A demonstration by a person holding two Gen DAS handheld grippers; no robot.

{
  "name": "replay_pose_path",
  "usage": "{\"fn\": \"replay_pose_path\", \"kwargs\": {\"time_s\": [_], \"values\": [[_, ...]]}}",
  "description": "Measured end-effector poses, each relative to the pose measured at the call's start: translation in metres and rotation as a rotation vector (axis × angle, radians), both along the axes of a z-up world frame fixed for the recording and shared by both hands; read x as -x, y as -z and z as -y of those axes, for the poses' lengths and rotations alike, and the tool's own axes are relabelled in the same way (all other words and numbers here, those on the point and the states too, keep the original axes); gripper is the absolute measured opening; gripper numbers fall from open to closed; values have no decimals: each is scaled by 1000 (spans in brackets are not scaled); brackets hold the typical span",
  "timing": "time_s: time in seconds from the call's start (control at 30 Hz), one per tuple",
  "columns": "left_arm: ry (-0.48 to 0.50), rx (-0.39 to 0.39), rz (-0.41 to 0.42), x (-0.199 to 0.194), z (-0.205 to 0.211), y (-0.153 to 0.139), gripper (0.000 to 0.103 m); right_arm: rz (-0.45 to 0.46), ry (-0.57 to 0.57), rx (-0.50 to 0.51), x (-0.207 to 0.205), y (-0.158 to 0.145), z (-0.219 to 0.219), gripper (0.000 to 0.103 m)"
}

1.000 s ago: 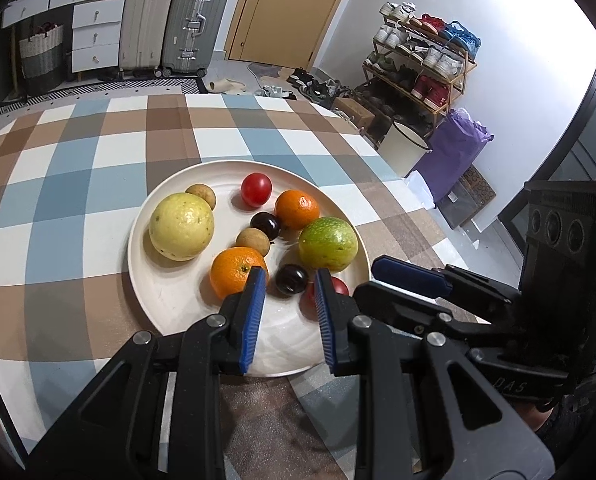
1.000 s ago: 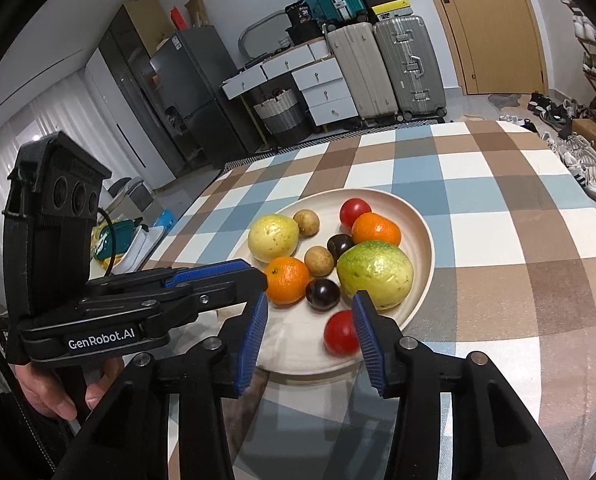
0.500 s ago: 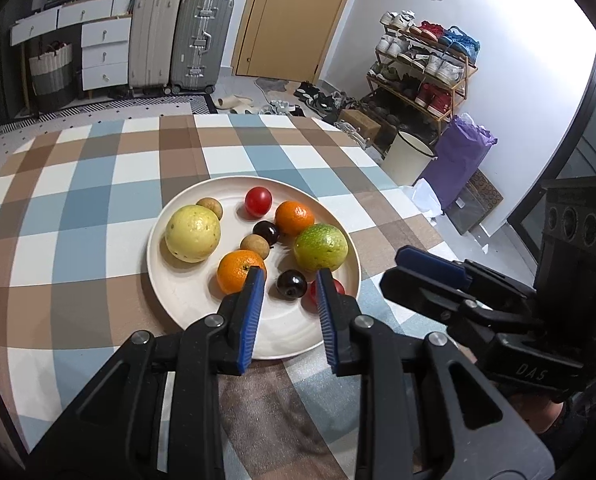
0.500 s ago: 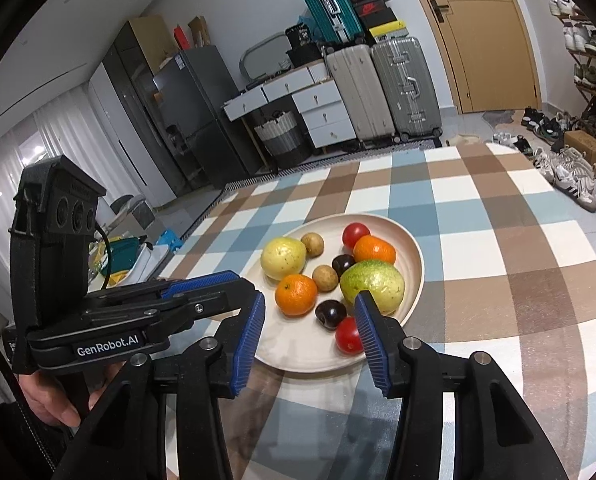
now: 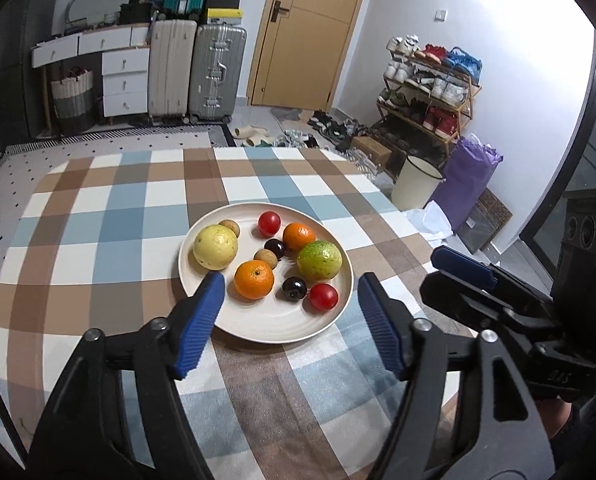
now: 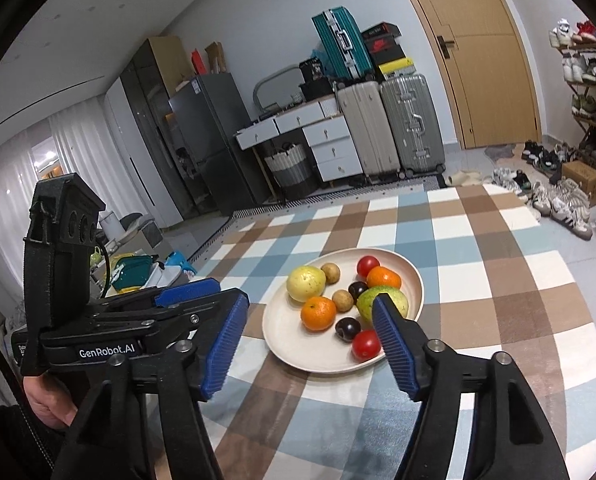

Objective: Organize fruits

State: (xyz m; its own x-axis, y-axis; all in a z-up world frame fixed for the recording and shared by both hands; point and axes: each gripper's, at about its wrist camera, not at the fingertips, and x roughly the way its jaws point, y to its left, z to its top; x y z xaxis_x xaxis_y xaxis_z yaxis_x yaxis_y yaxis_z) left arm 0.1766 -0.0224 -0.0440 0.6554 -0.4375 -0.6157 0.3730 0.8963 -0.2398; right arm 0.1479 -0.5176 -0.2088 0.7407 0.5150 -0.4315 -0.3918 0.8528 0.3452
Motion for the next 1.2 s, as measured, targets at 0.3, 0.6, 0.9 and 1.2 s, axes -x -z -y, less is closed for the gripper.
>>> {"fn": "replay_pose_path", "kwargs": {"time_s": [0.3, 0.6, 0.9, 1.2], "values": [[-59, -8, 71, 39, -13, -26, 85, 70, 3, -10, 32, -19, 1, 85], [-140, -22, 136, 81, -26, -39, 102, 162, 12, 0, 66, -31, 0, 97], [-217, -26, 181, 102, -44, -33, 102, 225, -17, -6, 86, -26, -4, 101], [-310, -51, 287, 121, -60, -26, 102, 304, 36, 45, 103, -20, -10, 102]]}}
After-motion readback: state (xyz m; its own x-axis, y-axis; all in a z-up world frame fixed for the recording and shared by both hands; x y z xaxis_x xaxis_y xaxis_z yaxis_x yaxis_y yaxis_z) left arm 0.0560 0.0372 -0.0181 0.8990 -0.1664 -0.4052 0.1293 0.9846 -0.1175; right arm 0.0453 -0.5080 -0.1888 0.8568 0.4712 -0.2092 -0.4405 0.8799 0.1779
